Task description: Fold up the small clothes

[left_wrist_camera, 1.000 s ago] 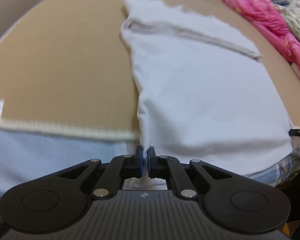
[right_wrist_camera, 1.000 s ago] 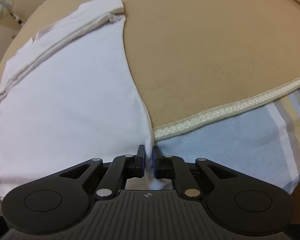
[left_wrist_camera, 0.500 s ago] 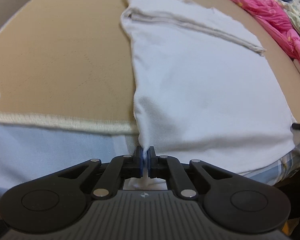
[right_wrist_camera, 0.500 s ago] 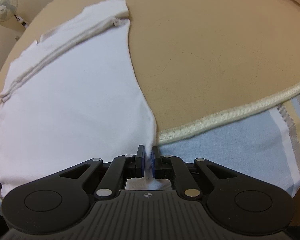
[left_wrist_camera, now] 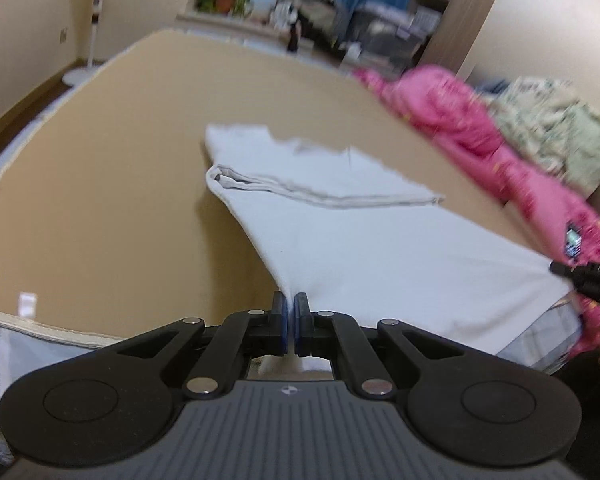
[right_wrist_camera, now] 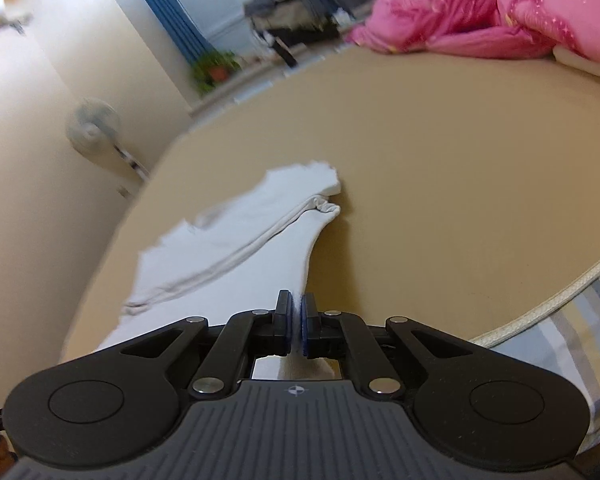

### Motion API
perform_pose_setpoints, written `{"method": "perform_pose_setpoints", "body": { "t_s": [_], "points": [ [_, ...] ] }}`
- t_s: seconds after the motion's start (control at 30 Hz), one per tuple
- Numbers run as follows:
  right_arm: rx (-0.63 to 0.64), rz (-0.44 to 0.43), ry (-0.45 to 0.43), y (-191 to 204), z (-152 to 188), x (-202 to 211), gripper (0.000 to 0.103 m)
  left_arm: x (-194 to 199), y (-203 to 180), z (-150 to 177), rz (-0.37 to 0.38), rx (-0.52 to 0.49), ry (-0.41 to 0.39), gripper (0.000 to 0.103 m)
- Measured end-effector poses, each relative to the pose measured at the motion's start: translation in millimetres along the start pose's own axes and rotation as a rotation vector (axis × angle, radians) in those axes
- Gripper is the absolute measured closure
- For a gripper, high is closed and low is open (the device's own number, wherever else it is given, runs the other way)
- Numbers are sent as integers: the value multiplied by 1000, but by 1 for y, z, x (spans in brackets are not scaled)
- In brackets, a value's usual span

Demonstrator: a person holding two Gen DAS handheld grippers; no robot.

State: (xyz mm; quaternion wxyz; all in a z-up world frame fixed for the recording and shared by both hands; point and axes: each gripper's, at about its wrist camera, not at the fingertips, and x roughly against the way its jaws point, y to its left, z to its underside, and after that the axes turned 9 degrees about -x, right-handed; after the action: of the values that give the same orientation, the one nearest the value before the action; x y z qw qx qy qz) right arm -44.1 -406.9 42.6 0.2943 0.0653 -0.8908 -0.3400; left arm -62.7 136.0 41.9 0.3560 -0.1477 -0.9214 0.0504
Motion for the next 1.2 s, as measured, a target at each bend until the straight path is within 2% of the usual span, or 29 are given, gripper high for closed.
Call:
{"method": "perform_pose_setpoints", "body": {
  "t_s": [0.1, 0.17, 0.27, 0.37, 0.43, 0.53, 0.63, 0.73, 0.8, 0.87, 0.97, 1.03, 1.2],
  "points": [
    [-2, -70, -58, 1, 6, 44, 99, 47, 10, 5, 56, 75, -51, 101],
    [-78, -144, -86, -6, 6, 78, 99, 82, 15, 9, 99, 105, -96, 101],
    [-117, -184, -108, -14, 3, 103, 100, 109, 21, 9, 160, 133, -134, 101],
    [-115, -180, -81, -18, -14, 83, 99, 88, 29, -5, 155, 140, -109, 100],
    [-98, -133, -59, -20, -28, 46, 99, 47, 41, -21, 130, 152, -61, 100],
    [-49, -50, 0, -21, -56, -37, 99, -34, 67, -50, 71, 164, 35, 100],
    [7, 56, 89, -26, -75, -117, 99, -99, 94, -73, 53, 181, 113, 100],
    [36, 128, 152, -32, -78, -164, 99, -143, 108, -81, 37, 180, 153, 100],
    [56, 148, 162, -37, -71, -181, 99, -163, 115, -72, 28, 200, 180, 100],
    [27, 182, 182, -43, -62, -189, 99, -175, 122, -60, 12, 226, 222, 99],
    [27, 179, 182, -39, -52, -190, 98, -172, 122, -62, 23, 189, 195, 98],
    [58, 200, 178, -38, -50, -194, 96, -168, 124, -63, 20, 167, 180, 86],
    [-30, 216, 89, -54, -65, -182, 91, -146, 146, -58, -19, 255, 123, 70]
  ]
}}
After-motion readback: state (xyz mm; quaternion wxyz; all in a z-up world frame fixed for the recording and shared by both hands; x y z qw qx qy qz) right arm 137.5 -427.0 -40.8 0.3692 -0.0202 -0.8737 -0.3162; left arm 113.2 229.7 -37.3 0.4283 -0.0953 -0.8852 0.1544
